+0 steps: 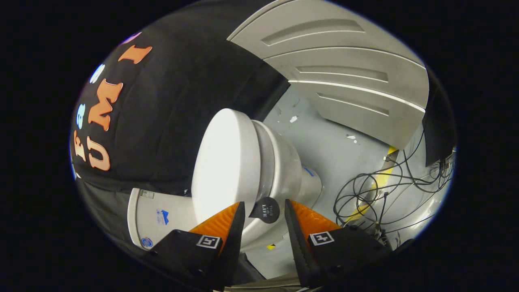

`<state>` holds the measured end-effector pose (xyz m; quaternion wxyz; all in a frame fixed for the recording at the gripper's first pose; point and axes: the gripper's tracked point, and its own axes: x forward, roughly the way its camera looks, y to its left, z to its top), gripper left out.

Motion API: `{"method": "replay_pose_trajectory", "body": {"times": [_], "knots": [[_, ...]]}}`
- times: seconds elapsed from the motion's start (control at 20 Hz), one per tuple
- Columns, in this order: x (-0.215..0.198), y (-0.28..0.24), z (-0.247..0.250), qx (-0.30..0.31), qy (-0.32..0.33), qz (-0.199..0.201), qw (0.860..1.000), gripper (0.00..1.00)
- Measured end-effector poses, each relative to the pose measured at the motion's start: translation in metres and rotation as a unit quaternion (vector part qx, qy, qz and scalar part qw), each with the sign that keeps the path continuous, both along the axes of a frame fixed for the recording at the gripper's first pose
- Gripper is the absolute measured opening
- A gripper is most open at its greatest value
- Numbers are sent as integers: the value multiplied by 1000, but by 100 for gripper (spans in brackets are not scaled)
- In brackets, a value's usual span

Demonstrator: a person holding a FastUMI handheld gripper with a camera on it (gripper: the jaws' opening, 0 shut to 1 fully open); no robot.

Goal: Open the toilet lid.

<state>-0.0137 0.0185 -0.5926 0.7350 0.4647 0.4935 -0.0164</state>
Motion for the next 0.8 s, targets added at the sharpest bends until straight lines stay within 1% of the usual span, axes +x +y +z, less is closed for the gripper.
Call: {"method": "replay_pose_trajectory", "body": {"times": [0.25, 0.4, 0.45, 0.5, 0.6, 0.7, 0.8], "knots": [[-1, 28, -28, 45, 26, -5, 999, 72], [6, 35, -30, 66, 22, -9, 998, 49], [5, 36, -29, 69, 21, -11, 997, 42], [3, 35, -31, 74, 21, -6, 997, 40], [4, 34, -29, 100, 24, -16, 995, 34], [6, 34, -31, 105, 23, -27, 994, 34], [7, 32, -28, 99, 9, -26, 995, 34]]}}
